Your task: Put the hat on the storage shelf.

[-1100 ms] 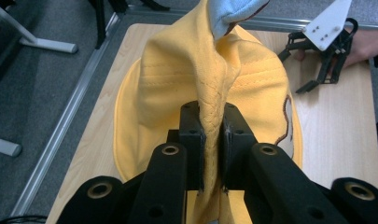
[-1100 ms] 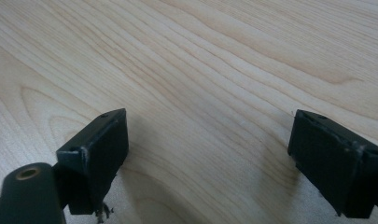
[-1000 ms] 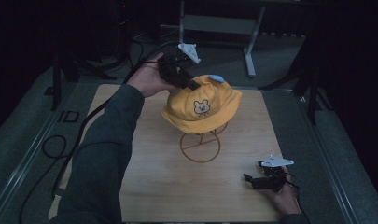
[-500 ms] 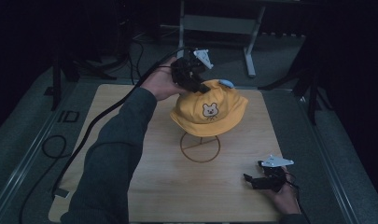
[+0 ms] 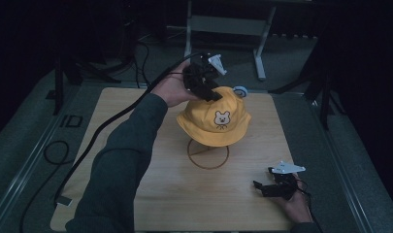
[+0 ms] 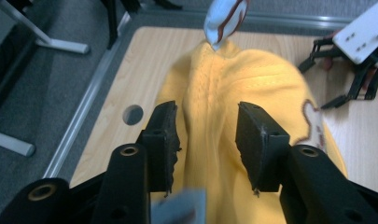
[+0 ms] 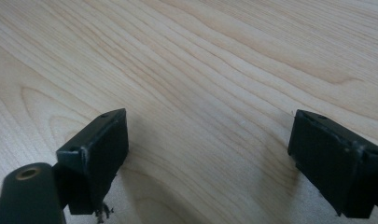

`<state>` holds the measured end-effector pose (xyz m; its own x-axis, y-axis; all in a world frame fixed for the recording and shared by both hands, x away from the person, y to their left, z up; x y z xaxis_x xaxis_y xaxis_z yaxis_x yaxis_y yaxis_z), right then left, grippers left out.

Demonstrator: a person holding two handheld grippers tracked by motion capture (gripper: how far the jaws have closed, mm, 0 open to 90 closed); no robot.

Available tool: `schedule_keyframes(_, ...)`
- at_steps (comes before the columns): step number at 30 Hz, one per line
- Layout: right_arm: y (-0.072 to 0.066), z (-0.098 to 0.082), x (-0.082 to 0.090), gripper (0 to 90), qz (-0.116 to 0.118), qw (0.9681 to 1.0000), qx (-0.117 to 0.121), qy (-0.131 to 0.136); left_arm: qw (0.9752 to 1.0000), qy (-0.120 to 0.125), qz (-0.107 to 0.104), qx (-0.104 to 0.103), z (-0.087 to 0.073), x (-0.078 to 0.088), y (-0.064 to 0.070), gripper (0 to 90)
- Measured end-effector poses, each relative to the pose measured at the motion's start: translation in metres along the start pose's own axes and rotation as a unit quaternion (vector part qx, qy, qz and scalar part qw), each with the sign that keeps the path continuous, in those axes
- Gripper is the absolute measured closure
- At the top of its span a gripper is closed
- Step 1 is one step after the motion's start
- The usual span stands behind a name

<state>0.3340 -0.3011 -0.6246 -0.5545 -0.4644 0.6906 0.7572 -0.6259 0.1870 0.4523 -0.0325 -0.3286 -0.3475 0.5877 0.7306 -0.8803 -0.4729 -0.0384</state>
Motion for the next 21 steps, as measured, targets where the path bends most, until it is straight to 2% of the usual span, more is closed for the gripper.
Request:
schedule_keyframes(2,0.000,0.000,0.000,12.1,0.000,1.0000,-0.001,0.000,0.9999,0.015,-0.002,0.003,0.002,0.007,0.000,56.7)
schedule_keyframes(4,0.000,0.000,0.000,12.0,0.000,1.0000,-0.001,0.000,0.9998,0.018,-0.001,0.001,0.002,0.012,-0.001,60.0)
schedule_keyframes(9,0.000,0.000,0.000,12.1,0.000,1.0000,-0.001,0.000,0.9995,-0.022,0.013,-0.018,-0.011,0.002,0.000,69.1)
schedule_keyframes(14,0.000,0.000,0.000,12.1,0.000,1.0000,0.000,0.000,0.9994,-0.020,0.021,-0.017,-0.019,-0.003,-0.003,76.1)
schedule_keyframes(18,0.000,0.000,0.000,12.1,0.000,1.0000,0.000,0.000,0.9992,-0.018,0.025,-0.027,-0.024,-0.002,-0.002,87.8)
schedule_keyframes(21,0.000,0.000,0.000,12.1,0.000,1.0000,0.001,0.000,0.9988,-0.022,0.027,-0.034,-0.028,-0.002,0.001,89.5)
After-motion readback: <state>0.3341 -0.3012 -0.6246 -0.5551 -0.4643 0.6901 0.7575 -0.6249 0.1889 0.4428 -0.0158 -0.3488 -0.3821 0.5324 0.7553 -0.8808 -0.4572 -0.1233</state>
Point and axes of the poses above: each handheld gripper's, and its own axes: x roughly backward along the jaws, z roughly out of its top, y roughly to its right, the point moved 7 cm from there along -x, roughly forward along the jaws, and after that the axes turned 15 degrees about x, right-handed, at the moved point
